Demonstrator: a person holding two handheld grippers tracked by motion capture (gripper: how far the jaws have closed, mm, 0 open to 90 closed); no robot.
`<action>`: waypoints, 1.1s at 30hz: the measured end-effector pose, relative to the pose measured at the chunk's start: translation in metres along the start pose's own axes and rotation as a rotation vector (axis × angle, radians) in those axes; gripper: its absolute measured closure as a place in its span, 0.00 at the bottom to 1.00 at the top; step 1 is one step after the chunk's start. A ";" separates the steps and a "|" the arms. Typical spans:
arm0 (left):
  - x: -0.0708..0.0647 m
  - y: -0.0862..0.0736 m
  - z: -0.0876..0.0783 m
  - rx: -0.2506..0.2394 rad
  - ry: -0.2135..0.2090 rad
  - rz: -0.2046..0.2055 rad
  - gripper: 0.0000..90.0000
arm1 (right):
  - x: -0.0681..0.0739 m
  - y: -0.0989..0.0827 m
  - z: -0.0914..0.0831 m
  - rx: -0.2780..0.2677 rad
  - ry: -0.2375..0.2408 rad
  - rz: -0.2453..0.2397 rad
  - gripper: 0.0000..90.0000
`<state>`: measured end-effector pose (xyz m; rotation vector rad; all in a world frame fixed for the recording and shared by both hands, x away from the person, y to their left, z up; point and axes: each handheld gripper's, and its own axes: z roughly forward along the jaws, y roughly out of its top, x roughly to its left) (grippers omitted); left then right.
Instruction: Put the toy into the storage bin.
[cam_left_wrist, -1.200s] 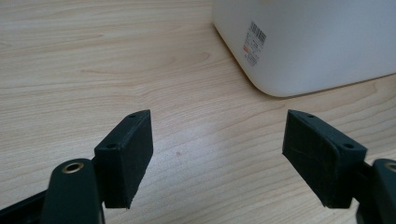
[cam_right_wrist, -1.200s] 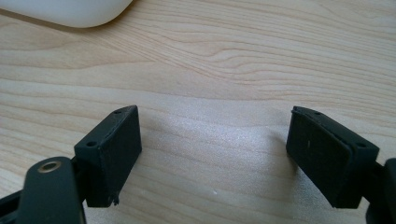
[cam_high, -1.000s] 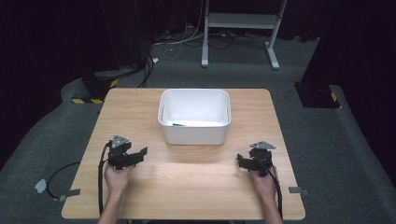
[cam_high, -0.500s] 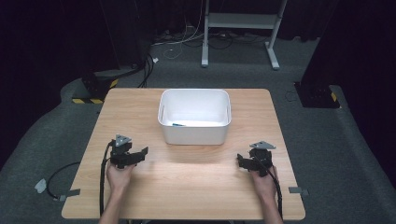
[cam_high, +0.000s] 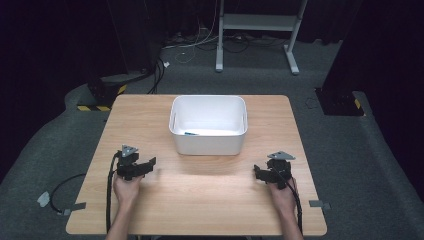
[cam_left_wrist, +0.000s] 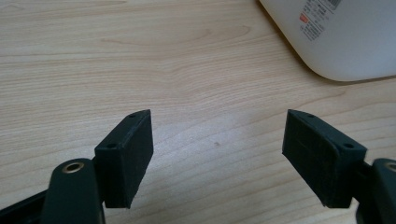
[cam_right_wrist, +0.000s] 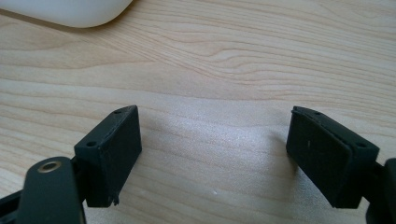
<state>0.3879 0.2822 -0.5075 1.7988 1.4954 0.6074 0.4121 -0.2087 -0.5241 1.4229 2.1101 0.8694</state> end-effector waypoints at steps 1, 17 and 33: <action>0.001 0.000 0.001 0.001 0.003 0.000 0.28 | 0.000 0.000 0.000 0.000 0.000 -0.001 0.20; 0.004 -0.002 0.008 0.013 0.047 0.012 0.28 | 0.000 0.000 0.000 -0.001 0.000 -0.003 0.20; 0.008 -0.005 0.018 0.045 0.057 0.003 0.27 | 0.000 0.000 0.000 -0.001 0.000 -0.003 0.20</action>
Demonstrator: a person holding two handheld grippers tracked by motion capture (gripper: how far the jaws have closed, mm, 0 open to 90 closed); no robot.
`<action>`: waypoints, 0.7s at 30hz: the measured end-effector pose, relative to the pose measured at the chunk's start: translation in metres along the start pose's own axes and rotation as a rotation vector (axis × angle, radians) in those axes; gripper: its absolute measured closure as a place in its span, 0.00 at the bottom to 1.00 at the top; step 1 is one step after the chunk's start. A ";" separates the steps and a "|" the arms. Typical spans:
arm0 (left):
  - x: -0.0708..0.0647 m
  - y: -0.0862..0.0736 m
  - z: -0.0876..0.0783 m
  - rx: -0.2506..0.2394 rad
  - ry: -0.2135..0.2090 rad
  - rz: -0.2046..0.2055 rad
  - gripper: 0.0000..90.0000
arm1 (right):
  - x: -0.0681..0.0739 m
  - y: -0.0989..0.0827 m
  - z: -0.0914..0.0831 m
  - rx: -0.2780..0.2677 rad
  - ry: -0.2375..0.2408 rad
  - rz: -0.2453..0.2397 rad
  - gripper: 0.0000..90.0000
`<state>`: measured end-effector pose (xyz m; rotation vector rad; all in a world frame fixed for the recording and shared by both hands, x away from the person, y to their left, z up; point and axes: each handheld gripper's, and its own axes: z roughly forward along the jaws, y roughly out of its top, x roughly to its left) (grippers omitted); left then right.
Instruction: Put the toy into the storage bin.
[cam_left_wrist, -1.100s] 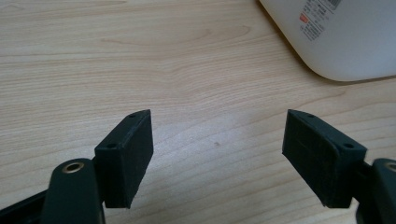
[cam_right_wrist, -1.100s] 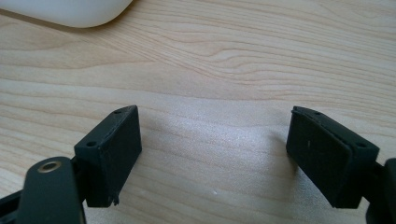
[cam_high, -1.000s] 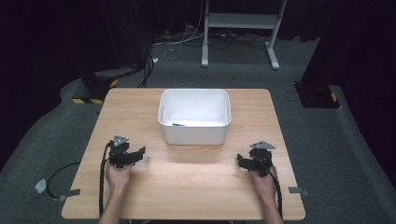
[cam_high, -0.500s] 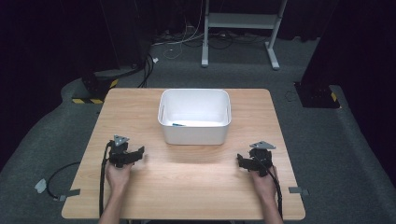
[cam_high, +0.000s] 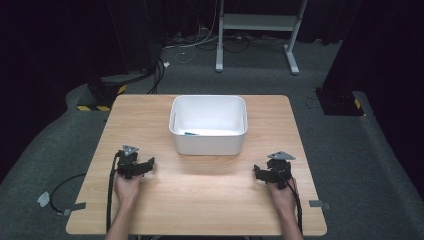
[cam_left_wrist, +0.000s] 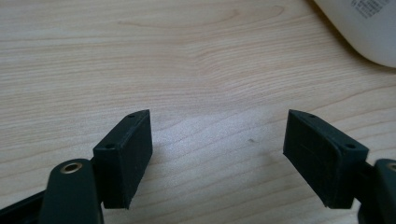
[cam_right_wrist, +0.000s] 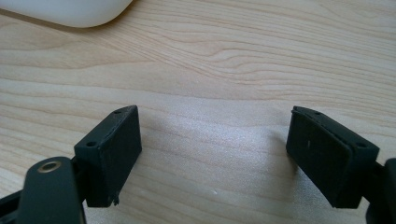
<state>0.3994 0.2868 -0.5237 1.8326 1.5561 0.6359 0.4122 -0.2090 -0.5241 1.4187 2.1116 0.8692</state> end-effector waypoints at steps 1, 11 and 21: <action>0.001 -0.001 0.001 0.005 0.002 -0.001 0.27 | 0.000 0.000 0.000 0.000 0.000 0.000 0.20; -0.002 -0.002 0.003 -0.007 0.040 0.021 0.27 | 0.000 0.000 0.000 -0.001 0.001 0.001 0.20; -0.004 -0.003 0.003 -0.001 0.040 0.022 0.24 | 0.000 0.000 0.000 -0.001 0.001 0.000 0.20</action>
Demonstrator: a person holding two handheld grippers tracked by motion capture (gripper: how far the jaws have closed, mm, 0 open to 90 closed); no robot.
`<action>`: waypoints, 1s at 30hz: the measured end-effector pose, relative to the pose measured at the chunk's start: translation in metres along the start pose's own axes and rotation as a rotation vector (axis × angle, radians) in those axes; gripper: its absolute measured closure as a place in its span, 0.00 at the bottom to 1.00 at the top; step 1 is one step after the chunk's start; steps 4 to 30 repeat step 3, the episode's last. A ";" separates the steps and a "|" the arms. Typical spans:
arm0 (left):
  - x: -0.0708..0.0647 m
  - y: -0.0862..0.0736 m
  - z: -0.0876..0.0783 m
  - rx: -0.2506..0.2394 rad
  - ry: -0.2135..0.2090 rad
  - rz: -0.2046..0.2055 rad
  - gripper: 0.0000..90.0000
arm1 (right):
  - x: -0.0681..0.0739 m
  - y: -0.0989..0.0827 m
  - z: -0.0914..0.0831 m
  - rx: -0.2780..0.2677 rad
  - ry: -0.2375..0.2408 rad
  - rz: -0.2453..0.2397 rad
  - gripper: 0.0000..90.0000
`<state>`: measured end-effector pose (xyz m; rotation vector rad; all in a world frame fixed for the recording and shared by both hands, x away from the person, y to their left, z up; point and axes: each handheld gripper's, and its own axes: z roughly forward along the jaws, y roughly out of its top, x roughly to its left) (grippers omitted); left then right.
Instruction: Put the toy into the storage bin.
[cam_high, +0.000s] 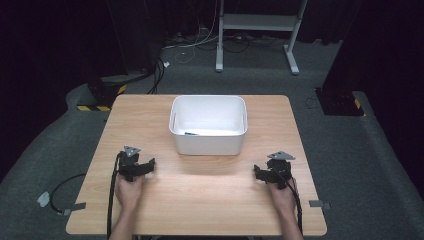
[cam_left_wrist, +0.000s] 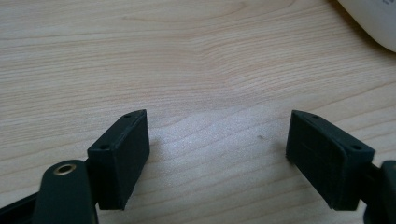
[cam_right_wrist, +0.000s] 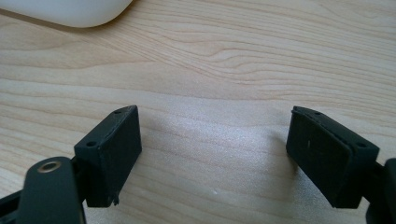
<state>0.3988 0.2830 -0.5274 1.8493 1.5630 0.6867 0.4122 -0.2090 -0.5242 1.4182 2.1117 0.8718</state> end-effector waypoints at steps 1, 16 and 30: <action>0.000 0.000 0.000 0.000 0.000 0.000 0.24 | 0.000 0.000 0.000 0.000 0.000 0.000 0.20; 0.000 0.000 0.000 0.001 -0.002 0.003 0.23 | 0.000 0.000 0.000 0.001 -0.001 0.000 0.20; 0.000 0.000 0.000 0.001 -0.002 0.003 0.23 | 0.000 0.000 0.000 0.001 -0.001 0.000 0.20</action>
